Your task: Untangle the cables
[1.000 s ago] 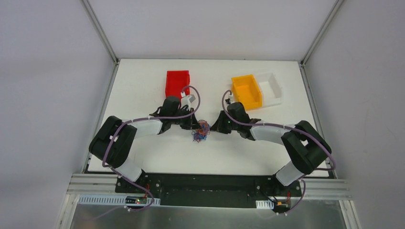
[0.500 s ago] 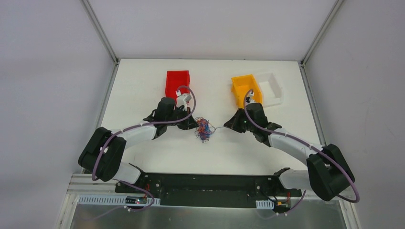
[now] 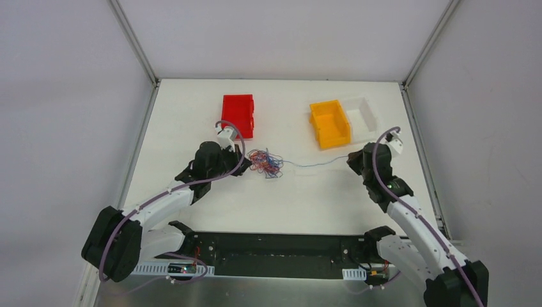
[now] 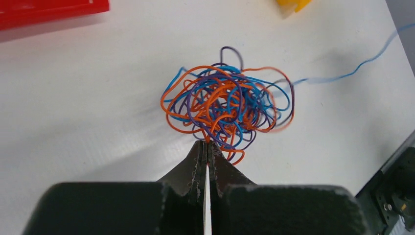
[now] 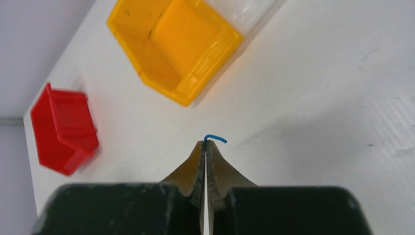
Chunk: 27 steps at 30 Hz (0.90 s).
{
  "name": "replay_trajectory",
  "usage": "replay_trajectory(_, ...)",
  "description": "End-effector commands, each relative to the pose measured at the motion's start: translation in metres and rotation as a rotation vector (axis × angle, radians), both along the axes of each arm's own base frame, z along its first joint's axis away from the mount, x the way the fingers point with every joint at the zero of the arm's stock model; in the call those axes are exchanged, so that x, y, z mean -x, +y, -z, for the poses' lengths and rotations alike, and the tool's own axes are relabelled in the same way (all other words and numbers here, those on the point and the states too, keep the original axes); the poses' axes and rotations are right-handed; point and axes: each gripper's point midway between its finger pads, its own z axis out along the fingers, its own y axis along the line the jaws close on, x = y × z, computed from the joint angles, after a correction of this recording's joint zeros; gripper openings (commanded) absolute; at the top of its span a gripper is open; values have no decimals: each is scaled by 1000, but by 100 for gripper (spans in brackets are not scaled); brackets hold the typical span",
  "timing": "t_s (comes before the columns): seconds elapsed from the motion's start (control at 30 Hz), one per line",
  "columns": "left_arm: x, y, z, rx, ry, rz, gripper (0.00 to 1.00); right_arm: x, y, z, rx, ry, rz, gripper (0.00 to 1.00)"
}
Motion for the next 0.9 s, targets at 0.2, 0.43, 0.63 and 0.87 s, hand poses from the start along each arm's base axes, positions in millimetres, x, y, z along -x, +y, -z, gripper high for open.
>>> replay_trajectory(0.2,-16,96,-5,-172,-95,-509,0,52,-127,-11,93,-131,630,0)
replay_trajectory(0.43,-10,83,-16,-110,-152,-419,0,46,-116,-6,92,-104,558,0)
replay_trajectory(0.63,-5,55,-24,-38,-188,-270,0,22,-63,-12,80,-87,223,19)
replay_trajectory(0.87,-5,40,-23,-9,-168,-208,0,18,0,-29,115,-127,-165,62)
